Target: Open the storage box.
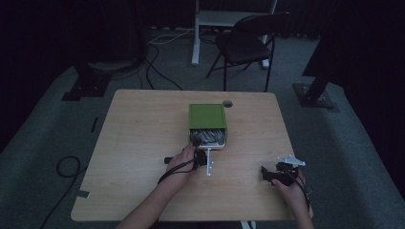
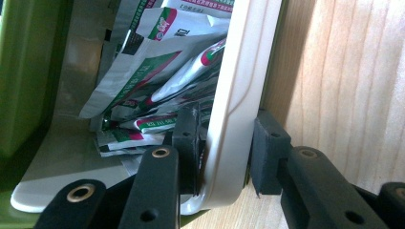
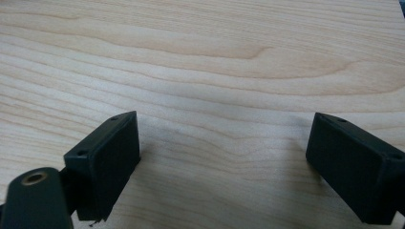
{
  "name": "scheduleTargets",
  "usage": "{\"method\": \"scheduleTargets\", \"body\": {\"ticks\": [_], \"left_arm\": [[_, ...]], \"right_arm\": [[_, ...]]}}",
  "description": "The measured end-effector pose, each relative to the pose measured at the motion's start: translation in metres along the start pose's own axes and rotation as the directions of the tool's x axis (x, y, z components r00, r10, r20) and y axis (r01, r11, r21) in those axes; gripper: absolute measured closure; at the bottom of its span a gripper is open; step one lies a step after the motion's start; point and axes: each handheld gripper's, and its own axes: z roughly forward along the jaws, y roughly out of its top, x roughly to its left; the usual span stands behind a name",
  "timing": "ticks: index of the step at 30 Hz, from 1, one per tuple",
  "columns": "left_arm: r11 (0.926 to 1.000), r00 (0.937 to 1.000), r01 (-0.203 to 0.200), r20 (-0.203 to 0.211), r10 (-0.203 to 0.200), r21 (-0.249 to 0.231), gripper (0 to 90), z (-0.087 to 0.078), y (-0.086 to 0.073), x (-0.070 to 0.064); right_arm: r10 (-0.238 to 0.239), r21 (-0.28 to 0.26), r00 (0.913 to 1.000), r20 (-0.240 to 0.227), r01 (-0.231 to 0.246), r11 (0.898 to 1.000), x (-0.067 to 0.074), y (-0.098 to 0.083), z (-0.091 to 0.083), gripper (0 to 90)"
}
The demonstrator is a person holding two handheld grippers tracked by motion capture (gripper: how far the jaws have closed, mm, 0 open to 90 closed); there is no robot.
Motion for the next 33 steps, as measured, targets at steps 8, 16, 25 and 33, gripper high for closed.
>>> {"method": "scheduleTargets", "body": {"ticks": [8, 16, 25, 33], "left_arm": [[0.9999, 0.9999, 0.011, 0.011, -0.011, -0.007, 69.2, -0.005, 0.0, -0.002], [0.9999, 0.9999, 0.007, 0.011, -0.006, -0.013, 69.3, -0.013, 0.001, -0.006], [0.9998, 0.9996, 0.012, 0.027, -0.011, -0.015, 69.3, -0.024, 0.003, -0.011], [0.9994, 0.9995, 0.02, 0.024, -0.019, -0.027, 69.3, -0.033, 0.003, -0.018]], "right_arm": [[0.0, 0.0, 1.0, 0.0, 0.0, 1.0, 0.0, 0.0, 0.0, 10.7], [0.006, -0.001, 0.9999, 0.009, -0.006, 1.0, 0.0, 0.0, 0.0, 10.8], [0.007, -0.001, 0.9999, 0.01, -0.007, 1.0, -0.001, 0.0, 0.0, 11.0], [0.007, -0.002, 0.9999, 0.009, -0.007, 1.0, -0.001, 0.0, 0.0, 11.1]]}}
